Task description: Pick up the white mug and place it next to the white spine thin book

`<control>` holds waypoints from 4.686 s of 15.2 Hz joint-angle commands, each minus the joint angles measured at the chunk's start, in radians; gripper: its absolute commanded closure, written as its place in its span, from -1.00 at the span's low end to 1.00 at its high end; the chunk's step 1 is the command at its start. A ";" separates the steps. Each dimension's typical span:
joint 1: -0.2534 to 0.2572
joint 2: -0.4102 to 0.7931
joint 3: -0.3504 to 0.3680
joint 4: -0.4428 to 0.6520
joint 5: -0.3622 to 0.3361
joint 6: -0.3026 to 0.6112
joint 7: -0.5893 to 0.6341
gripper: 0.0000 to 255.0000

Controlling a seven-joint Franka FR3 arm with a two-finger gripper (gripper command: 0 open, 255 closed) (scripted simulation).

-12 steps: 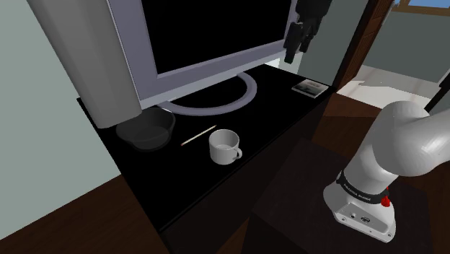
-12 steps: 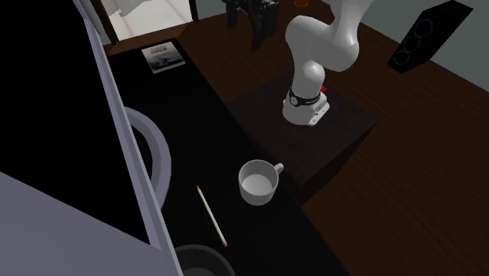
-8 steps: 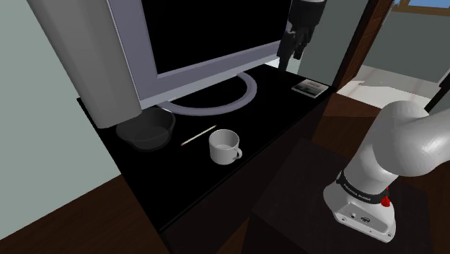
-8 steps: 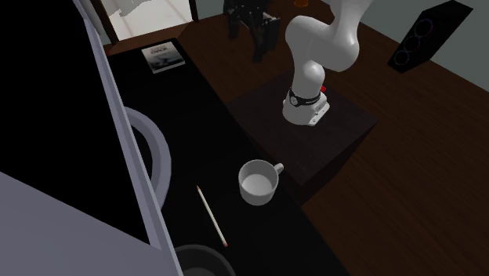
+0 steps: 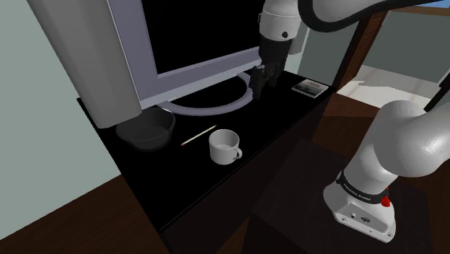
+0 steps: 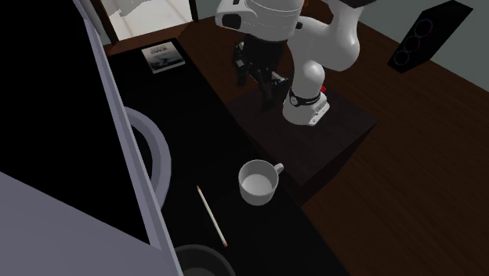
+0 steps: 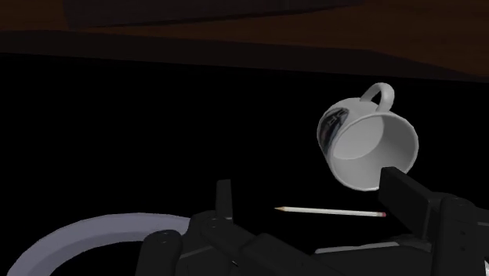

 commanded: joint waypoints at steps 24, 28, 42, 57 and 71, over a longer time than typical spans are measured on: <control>0.020 0.617 0.263 0.049 -0.091 0.535 0.355 -1.00; 0.019 0.623 0.263 0.046 -0.096 0.543 0.358 -1.00; 0.019 0.623 0.263 0.046 -0.096 0.543 0.358 1.00; 0.031 0.491 0.244 0.138 -0.012 0.334 0.284 1.00; 0.034 0.423 0.224 0.262 0.015 0.147 0.249 1.00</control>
